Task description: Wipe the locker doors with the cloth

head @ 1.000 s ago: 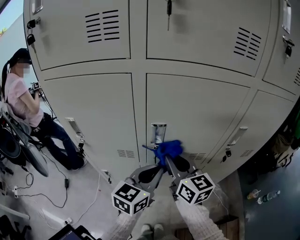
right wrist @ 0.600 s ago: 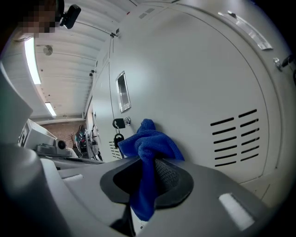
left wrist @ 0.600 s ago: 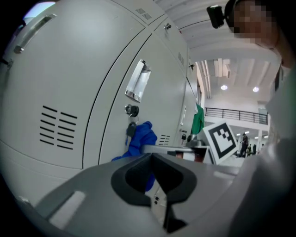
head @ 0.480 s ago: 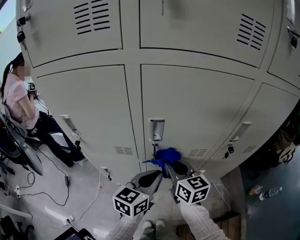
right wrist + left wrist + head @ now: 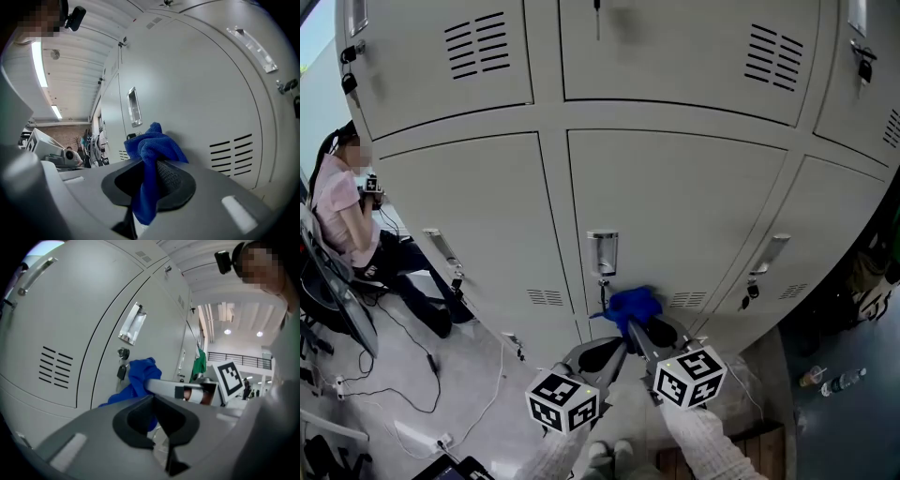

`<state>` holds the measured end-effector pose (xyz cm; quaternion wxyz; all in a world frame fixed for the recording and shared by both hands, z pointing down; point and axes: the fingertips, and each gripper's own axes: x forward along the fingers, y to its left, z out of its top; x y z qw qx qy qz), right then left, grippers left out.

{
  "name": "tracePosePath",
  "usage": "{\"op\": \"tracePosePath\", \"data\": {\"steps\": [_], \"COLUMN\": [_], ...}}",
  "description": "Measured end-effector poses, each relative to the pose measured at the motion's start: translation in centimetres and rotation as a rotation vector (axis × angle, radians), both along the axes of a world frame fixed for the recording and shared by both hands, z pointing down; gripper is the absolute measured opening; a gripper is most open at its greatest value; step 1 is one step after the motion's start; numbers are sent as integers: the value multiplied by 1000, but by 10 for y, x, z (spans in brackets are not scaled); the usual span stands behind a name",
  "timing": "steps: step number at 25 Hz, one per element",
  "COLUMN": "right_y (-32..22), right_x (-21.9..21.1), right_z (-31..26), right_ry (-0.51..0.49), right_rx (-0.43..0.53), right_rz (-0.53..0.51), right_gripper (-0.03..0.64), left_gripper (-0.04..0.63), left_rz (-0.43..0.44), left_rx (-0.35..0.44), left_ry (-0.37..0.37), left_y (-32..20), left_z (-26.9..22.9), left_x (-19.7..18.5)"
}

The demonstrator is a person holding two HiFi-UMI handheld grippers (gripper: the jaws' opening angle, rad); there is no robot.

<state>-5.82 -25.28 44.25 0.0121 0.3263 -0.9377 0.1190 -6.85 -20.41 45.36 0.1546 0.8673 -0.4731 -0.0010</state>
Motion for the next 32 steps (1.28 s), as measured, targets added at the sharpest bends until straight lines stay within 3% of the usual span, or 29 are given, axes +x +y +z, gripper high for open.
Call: {"op": "tracePosePath", "data": {"steps": [9, 22, 28, 32], "right_y": [2, 3, -7, -16], "right_x": [14, 23, 27, 26], "right_z": [-73, -252, -289, -294], "right_ry": [-7, -169, -182, -185], "right_rx": [160, 499, 522, 518], "right_rz": [20, 45, 52, 56], "right_gripper": [58, 58, 58, 58], "left_gripper": [8, 6, 6, 6], "left_rz": [17, 109, 128, 130], "left_rx": [155, 544, 605, 605], "left_ry": [-12, -110, -121, -107], "left_y": [-14, -27, -31, -41], "left_z": [-73, -237, -279, -286], "left_x": [7, 21, 23, 21]}}
